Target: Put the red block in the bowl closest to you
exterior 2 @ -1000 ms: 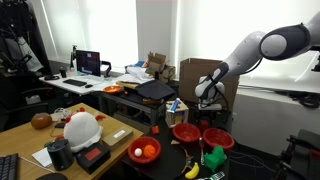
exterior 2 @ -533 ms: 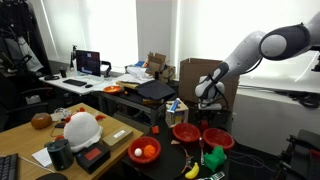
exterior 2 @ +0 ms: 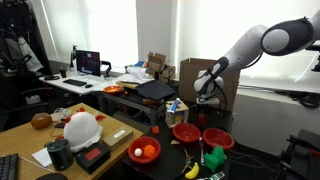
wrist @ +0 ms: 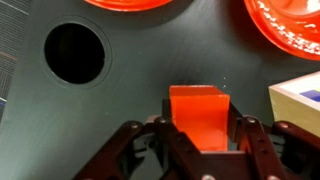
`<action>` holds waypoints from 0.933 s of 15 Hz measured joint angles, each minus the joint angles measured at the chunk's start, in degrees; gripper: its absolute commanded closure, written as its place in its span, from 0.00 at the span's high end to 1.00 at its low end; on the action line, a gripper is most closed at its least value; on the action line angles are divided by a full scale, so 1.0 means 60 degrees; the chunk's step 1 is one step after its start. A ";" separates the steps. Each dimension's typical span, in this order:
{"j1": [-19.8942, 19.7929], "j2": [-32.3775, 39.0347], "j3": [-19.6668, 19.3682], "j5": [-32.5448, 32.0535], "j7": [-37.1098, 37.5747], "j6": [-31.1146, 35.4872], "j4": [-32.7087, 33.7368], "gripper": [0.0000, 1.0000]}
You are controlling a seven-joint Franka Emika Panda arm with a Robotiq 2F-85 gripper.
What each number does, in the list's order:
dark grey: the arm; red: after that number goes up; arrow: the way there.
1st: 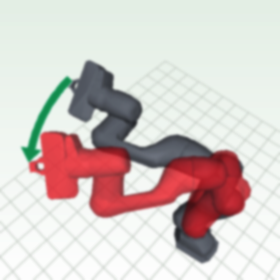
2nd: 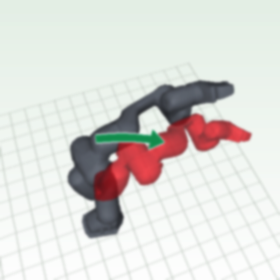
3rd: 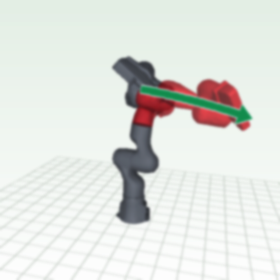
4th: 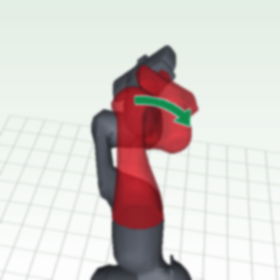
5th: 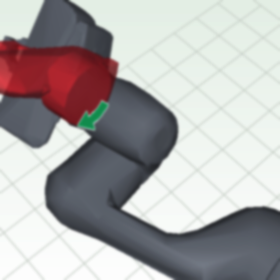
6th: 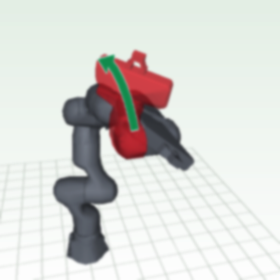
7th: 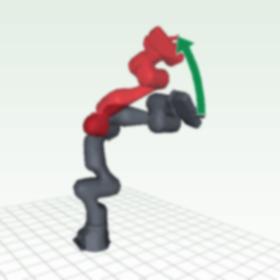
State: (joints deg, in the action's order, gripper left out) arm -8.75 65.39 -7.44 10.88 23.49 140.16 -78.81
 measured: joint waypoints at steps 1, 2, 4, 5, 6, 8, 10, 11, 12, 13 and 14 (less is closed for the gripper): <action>0.0068 -0.0198 -0.0040 -0.0043 0.0000 -0.0009 -0.0047 0.26; 0.0133 -0.0413 -0.0058 -0.0066 0.0000 -0.0054 -0.0112 0.26; 0.0249 -0.0884 -0.0063 -0.0089 0.0000 -0.0275 -0.0290 0.26; 0.0300 -0.1112 -0.0063 -0.0103 -0.0008 -0.0444 -0.0387 0.26; 0.0343 -0.1341 -0.0063 -0.0128 -0.0074 -0.0647 -0.0495 0.26; 0.0405 -0.1791 -0.0063 -0.0164 -0.0306 -0.1136 -0.0731 0.26; 0.0438 -0.2208 -0.0062 -0.0259 -0.0517 -0.1652 -0.0996 0.26; 0.0446 -0.2395 -0.0060 -0.0276 -0.0648 -0.1912 -0.1132 0.26; 0.0443 -0.2575 -0.0045 -0.0276 -0.0799 -0.2175 -0.1279 0.26; 0.0441 -0.2736 -0.0031 -0.0276 -0.0924 -0.2418 -0.1437 0.26; 0.0439 -0.2869 -0.0007 -0.0275 -0.1042 -0.2643 -0.1604 0.26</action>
State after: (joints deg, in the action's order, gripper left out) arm -6.12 48.17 -7.49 9.23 17.23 124.31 -88.43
